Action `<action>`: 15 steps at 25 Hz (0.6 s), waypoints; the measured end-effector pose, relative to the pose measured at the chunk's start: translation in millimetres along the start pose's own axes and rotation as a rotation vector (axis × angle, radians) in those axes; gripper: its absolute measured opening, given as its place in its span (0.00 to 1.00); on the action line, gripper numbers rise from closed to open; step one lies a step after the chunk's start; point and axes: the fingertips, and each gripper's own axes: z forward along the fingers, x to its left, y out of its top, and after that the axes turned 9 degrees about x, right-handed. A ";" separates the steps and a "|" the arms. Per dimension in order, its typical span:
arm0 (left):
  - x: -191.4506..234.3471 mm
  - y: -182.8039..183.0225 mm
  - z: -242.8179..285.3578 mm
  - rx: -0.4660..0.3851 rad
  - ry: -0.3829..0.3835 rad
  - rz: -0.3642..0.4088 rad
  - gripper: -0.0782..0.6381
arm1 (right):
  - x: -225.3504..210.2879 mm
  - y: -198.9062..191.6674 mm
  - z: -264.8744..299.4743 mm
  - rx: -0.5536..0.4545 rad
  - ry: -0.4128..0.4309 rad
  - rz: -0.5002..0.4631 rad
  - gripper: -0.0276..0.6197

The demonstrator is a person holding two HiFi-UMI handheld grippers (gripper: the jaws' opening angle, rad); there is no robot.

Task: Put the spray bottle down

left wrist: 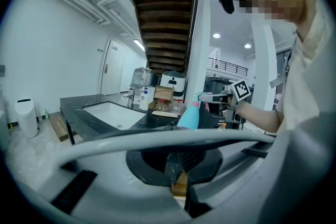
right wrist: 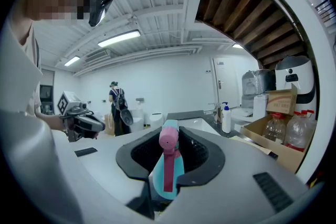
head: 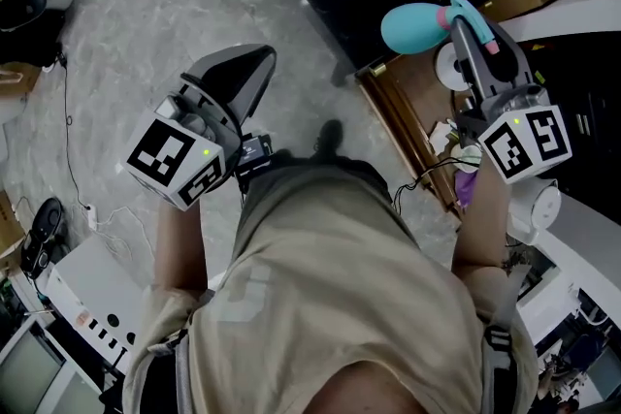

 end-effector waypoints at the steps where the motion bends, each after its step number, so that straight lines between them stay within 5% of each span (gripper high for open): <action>1: 0.1 -1.9 -0.6 0.003 0.000 -0.003 0.12 | 0.1 -1.9 1.9 0.004 0.003 0.002 0.19; 15: -0.4 -0.5 10.9 0.019 -0.001 -0.009 0.12 | -30.3 4.2 15.8 0.017 -0.043 -0.027 0.19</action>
